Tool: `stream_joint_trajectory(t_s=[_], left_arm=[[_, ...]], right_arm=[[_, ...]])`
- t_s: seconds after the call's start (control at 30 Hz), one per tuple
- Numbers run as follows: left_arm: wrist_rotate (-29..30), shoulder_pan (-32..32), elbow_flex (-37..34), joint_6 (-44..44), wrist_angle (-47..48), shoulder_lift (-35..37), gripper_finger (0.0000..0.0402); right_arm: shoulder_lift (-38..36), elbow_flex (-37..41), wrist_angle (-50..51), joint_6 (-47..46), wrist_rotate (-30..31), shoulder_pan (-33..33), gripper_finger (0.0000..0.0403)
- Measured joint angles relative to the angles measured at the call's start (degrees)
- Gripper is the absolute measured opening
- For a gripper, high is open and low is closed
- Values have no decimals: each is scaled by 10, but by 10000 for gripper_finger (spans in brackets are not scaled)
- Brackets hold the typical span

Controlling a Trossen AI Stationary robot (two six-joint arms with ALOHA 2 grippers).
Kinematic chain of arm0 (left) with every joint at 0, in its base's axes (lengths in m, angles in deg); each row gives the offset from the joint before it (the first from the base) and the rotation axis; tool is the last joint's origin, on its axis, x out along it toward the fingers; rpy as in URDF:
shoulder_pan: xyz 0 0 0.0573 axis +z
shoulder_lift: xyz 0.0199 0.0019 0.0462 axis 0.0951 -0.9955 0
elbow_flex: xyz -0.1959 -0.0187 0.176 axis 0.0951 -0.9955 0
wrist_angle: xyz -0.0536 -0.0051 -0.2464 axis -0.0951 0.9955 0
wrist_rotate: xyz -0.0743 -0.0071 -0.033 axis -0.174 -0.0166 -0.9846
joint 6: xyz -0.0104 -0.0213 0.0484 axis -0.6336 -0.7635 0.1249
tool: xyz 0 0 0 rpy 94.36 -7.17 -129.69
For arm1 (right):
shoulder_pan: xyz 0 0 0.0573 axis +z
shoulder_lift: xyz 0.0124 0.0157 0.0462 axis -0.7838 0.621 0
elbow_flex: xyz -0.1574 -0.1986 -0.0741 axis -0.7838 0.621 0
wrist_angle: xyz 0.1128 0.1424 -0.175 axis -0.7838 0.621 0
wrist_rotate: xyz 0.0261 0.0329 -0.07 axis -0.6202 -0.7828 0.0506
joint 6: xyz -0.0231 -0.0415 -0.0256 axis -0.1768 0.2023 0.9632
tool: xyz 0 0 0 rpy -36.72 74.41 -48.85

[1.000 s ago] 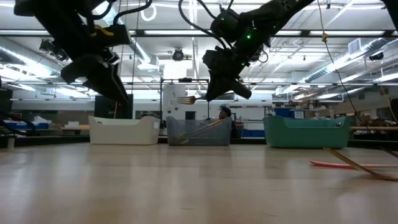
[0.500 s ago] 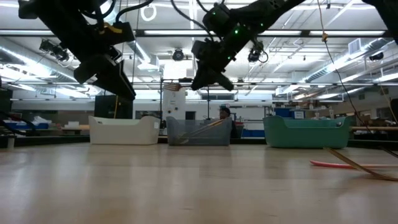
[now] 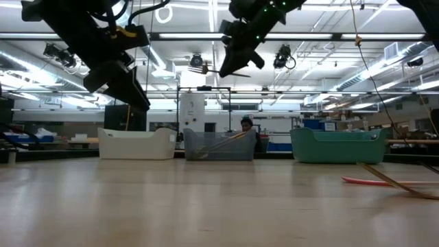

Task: Sort silverware by color (type)
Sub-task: Put the gold fork into the black bin

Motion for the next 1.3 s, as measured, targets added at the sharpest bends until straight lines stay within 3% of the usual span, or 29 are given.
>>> stream_joint_trajectory(t_s=[0.3, 0.6, 0.83, 0.97, 1.1, 1.3], left_arm=[[1, 2, 0, 6, -31, 0, 142], [-24, 29, 0, 137, -92, 34, 130], [-178, 91, -1, 216, -143, 54, 119], [-251, 111, -61, 254, -280, 54, 118], [-249, 126, -118, 256, -392, 54, 118], [-245, 158, -142, 211, -420, 54, 118]], right_arm=[[0, -35, 85, -89, -71, -27, 28], [0, -35, 102, -149, -190, -54, 28], [0, -35, 103, -177, -194, -52, 28], [0, -35, 100, -186, -204, -47, 28], [0, -35, 93, -205, -196, -47, 28], [8, -36, 79, -207, -177, -45, 28]])
